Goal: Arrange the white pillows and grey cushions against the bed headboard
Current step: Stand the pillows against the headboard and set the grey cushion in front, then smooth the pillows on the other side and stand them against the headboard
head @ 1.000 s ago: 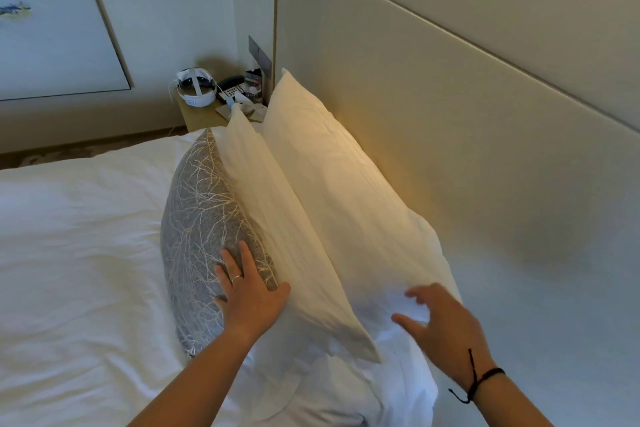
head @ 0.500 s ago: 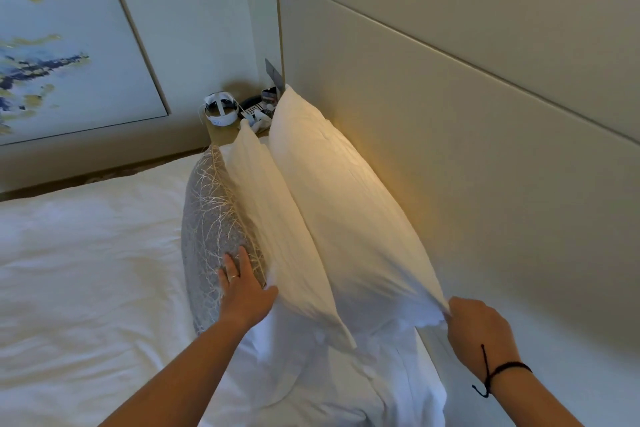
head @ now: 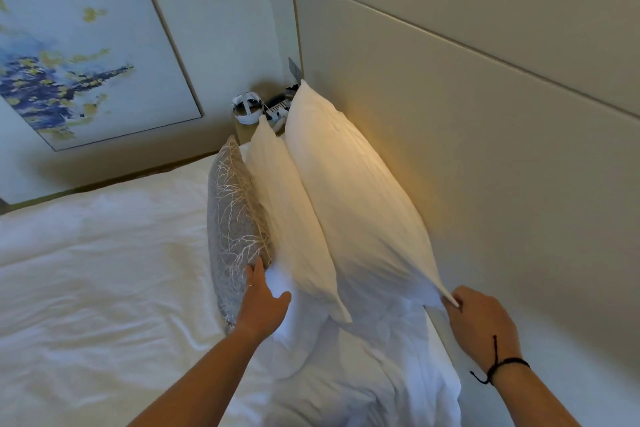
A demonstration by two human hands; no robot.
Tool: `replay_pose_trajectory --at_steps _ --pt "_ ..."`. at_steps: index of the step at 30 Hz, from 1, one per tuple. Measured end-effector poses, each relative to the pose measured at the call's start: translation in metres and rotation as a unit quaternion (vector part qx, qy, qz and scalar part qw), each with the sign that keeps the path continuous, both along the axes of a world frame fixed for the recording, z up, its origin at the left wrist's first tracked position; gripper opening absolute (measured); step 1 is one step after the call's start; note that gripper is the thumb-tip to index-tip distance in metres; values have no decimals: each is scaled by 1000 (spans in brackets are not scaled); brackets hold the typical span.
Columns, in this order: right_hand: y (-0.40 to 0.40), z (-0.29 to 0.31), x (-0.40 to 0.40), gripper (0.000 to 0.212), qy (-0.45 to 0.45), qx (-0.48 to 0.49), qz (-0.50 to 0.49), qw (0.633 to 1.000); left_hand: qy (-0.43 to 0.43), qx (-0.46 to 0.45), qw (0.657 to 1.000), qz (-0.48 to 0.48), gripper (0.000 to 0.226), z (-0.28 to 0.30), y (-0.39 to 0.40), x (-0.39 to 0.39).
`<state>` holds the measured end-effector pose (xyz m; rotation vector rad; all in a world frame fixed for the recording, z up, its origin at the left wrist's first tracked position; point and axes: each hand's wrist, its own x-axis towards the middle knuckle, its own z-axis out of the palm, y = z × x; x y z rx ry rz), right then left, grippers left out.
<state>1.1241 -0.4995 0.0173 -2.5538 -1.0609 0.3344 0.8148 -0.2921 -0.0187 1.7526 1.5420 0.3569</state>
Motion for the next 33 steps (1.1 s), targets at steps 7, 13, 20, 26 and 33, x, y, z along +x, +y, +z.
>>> replay_pose_trajectory --at_steps 7,13,20,26,33 --pt "-58 -30 -28 10 143 59 -83 984 -31 -29 998 -52 86 -8 -75 41" --pt "-129 -59 -56 14 174 22 -131 976 20 2 989 -149 29 -5 -119 78" --pt "-235 -68 -103 4 203 20 -360 910 58 -15 892 -448 13 -14 -145 123" --pt "-311 -47 -216 11 210 15 -548 810 63 -66 736 -671 12 -53 -213 146" --pt "-332 -27 -355 21 197 47 -710 675 18 -88 581 -809 9 -57 -315 124"
